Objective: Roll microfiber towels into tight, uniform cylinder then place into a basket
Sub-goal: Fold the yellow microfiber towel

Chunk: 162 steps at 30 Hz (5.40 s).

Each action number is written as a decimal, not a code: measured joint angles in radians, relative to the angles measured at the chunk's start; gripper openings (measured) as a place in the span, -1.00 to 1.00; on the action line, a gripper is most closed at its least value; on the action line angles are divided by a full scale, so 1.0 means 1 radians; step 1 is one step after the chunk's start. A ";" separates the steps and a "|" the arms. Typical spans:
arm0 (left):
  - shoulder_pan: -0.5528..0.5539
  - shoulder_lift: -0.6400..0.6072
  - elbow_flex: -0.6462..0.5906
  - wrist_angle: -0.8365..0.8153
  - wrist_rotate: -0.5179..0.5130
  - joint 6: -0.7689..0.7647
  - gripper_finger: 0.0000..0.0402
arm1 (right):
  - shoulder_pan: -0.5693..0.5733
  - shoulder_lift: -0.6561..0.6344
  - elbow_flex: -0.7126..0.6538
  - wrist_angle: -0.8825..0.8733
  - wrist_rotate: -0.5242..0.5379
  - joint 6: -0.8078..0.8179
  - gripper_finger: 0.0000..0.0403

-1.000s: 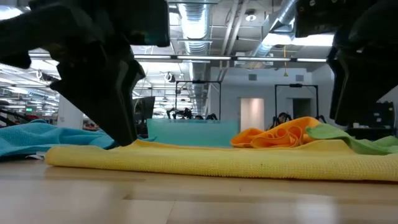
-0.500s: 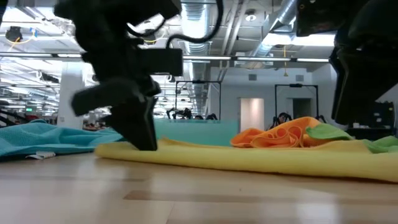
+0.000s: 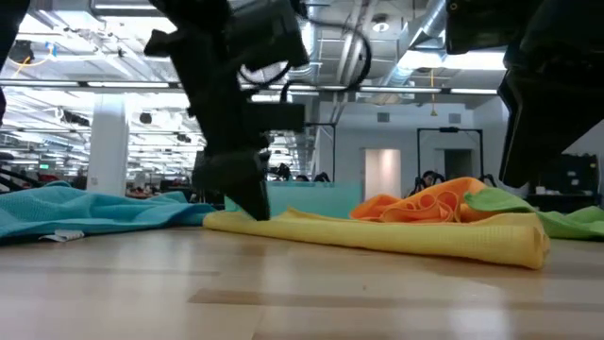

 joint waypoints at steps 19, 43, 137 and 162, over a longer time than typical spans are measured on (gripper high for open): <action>-0.209 0.166 0.028 0.693 0.006 -0.073 -0.50 | 0.083 0.000 0.000 -0.092 0.023 0.138 -0.41; -0.190 0.199 0.099 0.309 0.279 -0.020 -0.50 | 0.071 0.000 0.000 -0.102 0.027 0.130 -0.41; -0.023 -0.007 -0.211 0.479 0.149 -0.168 -0.50 | -0.022 0.002 -0.015 -0.030 0.188 0.041 -0.41; -0.220 0.066 0.266 -0.152 -0.102 -0.051 -0.50 | 0.021 0.002 -0.015 -0.059 0.289 -0.116 -0.41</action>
